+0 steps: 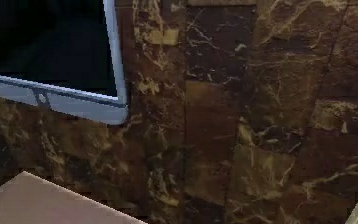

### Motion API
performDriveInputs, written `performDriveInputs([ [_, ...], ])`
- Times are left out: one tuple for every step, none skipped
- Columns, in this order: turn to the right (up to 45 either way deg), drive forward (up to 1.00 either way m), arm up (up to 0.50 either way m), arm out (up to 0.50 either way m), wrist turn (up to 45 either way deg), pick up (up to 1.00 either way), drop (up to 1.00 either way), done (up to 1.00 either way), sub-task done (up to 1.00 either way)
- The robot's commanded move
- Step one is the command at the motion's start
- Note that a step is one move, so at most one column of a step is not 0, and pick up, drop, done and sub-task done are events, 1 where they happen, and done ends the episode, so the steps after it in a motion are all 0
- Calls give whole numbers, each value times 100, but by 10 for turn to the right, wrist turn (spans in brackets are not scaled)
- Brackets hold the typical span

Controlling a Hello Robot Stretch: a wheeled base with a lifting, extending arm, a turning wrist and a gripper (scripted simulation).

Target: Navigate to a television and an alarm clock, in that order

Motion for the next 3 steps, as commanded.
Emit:
performDriveInputs([
  [-90,0,0,0,0,0,0,0,0],
  [0,20,0,0,0,0,0,0,0],
  [-240,0,0,0,0,0,0,0,0],
])
